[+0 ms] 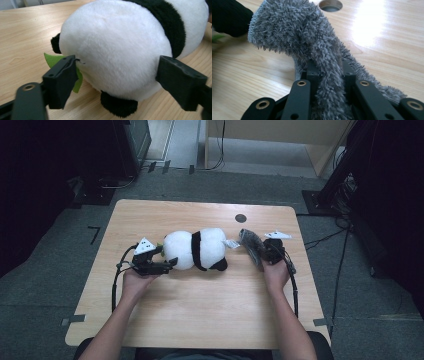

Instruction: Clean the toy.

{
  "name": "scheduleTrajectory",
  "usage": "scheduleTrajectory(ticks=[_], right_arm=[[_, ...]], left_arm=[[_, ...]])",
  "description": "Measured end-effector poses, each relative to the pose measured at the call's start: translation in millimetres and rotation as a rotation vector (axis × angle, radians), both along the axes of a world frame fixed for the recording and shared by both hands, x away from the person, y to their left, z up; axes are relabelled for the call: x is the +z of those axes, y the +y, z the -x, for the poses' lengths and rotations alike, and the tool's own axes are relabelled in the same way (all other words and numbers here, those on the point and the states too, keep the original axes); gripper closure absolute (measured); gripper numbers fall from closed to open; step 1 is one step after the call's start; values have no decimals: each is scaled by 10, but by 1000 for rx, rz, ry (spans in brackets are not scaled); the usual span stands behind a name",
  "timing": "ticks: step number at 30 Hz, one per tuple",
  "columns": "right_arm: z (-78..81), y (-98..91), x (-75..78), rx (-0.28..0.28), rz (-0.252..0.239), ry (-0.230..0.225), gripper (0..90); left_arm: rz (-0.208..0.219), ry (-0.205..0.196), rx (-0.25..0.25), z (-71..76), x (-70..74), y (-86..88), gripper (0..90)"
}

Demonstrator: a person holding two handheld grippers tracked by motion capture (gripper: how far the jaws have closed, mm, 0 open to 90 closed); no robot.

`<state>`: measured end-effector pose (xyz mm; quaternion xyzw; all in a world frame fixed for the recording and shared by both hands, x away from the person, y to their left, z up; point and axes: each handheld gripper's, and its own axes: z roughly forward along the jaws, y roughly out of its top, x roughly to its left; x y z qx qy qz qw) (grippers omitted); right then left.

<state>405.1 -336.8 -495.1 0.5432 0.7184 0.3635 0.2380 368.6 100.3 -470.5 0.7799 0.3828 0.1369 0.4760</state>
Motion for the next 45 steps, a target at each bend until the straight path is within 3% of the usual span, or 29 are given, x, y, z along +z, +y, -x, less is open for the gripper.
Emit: scheduleTrajectory(ticks=[5, 7, 12, 17, 23, 30, 34, 39, 45], right_arm=[[23, 46, 169, 40, 11, -19, 760], [16, 68, 236, 53, -3, -12, 761], [-2, 154, 418, 92, -9, -21, 760], [-21, 253, 589, 130, -22, -34, 758], [-27, 427, 752, 185, -26, -44, 757], [-88, 610, 1004, 243, -31, -49, 755], [-155, 734, 1126, 271, -25, -54, 754], [-276, 958, 1242, 319, -5, -11, 753], [-388, 1251, 1330, 367, 12, 2, 748]], left_arm=[[51, 1, -28, -42, 11, -55, 47], [46, 3, -14, -67, 7, -86, 7], [112, 38, 5, -146, -28, -103, 0], [42, 7, 16, -138, -65, -174, 0], [51, 37, 16, -164, -129, -177, 0], [60, -2, -4, -135, -213, -175, 83], [64, 6, -4, -133, -210, -172, 116], [57, 17, 2, -120, -190, -177, 157], [46, 20, 13, -102, -164, -185, 199]])
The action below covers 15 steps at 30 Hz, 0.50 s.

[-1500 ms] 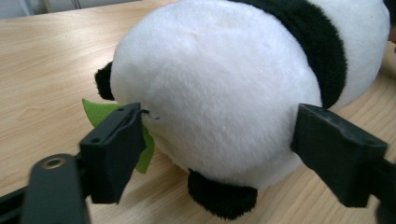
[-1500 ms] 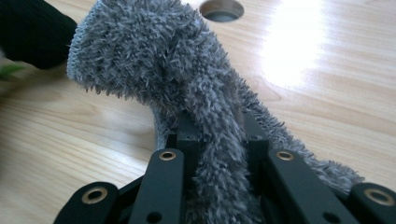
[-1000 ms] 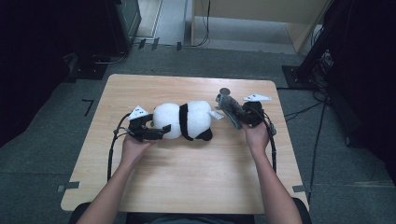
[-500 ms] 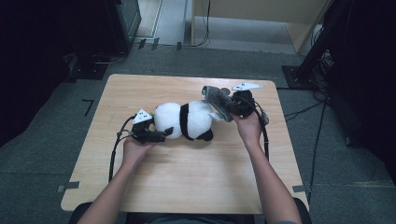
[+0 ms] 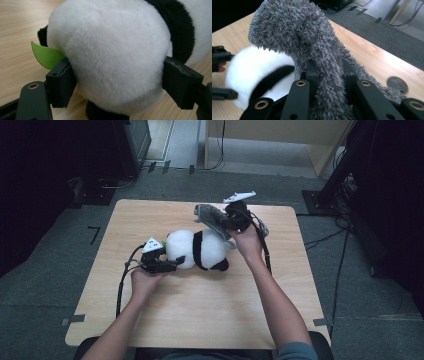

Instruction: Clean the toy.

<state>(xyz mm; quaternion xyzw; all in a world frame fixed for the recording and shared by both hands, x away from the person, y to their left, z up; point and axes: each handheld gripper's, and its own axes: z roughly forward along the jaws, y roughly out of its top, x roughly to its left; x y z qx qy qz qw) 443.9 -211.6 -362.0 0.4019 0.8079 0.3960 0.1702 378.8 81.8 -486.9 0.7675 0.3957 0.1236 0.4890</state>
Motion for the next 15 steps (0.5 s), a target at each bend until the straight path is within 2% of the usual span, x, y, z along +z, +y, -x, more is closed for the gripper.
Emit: scheduleTrajectory(ticks=[10, 15], right_arm=[[-189, 475, -38, 60, 65, 37, 747], [-271, 716, -68, 88, 78, 56, 746]], left_arm=[[4, 7, 3, 16, 28, 3, 243], [5, 8, 8, 21, 36, -2, 251]])
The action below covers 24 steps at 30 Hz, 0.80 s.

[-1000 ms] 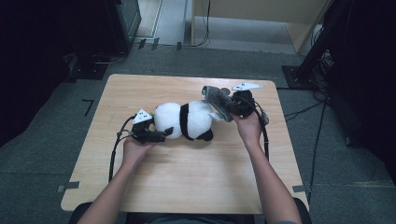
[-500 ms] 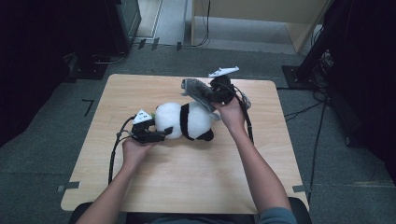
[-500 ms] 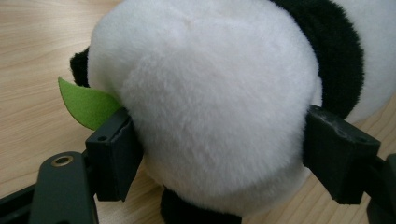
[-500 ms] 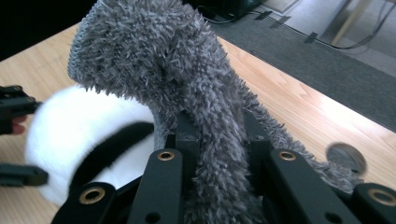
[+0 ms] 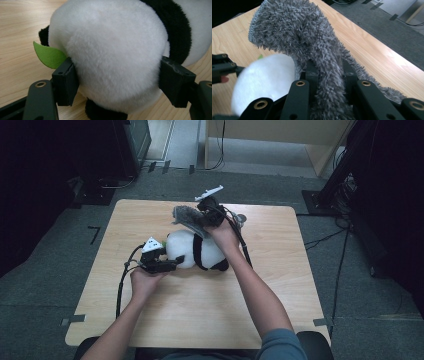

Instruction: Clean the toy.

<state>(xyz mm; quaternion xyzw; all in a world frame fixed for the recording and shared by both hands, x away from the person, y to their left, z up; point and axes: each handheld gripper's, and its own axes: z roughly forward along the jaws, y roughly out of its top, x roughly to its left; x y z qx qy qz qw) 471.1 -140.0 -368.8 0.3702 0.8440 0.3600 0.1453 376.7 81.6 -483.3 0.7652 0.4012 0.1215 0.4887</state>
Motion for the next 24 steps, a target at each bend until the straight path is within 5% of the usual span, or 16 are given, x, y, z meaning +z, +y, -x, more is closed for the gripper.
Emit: scheduleTrajectory(ticks=[13, 24], right_arm=[[-131, 643, -205, 115, 66, 68, 746], [-251, 374, -266, 71, 132, 97, 744]], left_arm=[[-18, -3, 7, 22, 27, -12, 267], [-10, 10, 14, 11, 21, -3, 278]])
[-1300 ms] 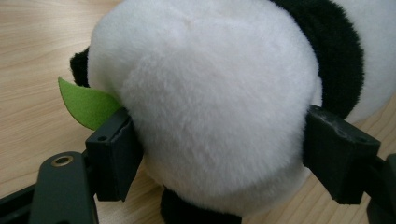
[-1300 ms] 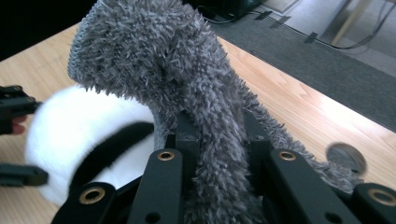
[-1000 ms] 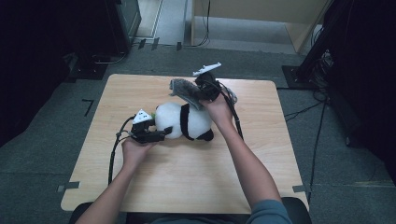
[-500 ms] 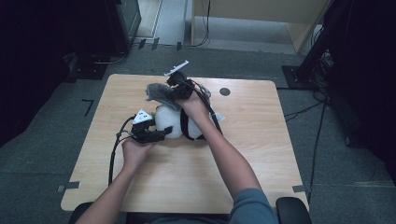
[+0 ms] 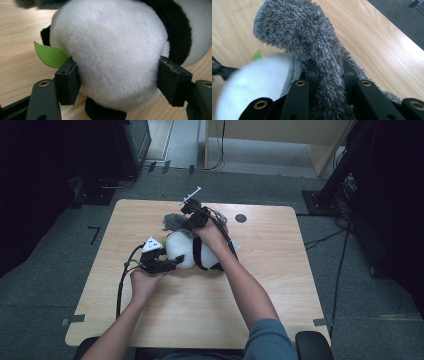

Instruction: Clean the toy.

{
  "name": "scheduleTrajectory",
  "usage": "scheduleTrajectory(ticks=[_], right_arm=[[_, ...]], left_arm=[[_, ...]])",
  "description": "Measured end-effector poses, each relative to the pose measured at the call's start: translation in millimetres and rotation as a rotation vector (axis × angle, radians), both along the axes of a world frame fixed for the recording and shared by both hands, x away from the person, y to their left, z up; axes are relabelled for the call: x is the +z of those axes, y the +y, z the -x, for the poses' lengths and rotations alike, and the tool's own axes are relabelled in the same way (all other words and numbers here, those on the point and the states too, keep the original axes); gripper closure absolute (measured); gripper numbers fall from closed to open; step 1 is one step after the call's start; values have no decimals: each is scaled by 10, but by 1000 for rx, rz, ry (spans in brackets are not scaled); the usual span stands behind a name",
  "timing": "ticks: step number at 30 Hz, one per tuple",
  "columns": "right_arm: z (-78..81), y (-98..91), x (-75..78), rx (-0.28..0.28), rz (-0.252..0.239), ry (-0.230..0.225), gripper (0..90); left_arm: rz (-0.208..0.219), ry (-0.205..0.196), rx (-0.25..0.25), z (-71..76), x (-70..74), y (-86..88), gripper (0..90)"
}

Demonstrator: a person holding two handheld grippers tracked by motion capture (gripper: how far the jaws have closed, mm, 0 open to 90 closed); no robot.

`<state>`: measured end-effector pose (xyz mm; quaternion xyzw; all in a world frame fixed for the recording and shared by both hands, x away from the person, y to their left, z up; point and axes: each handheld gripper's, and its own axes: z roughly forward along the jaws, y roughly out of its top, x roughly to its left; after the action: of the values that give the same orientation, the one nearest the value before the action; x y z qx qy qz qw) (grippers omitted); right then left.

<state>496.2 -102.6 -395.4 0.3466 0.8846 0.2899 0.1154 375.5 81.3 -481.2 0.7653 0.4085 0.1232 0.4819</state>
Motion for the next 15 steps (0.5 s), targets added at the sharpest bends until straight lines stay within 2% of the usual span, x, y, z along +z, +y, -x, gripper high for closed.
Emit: scheduleTrajectory(ticks=[5, 9, 15], right_arm=[[-30, -248, -5, -29, 9, 6, 741], [-44, -448, 7, -63, 6, 13, 743], [-31, -751, 42, -103, 18, 9, 746]], left_arm=[[4, 0, 1, -2, -2, 1, 285], [24, 10, 2, -12, -11, 14, 287], [24, 11, 2, -10, -12, 15, 288]])
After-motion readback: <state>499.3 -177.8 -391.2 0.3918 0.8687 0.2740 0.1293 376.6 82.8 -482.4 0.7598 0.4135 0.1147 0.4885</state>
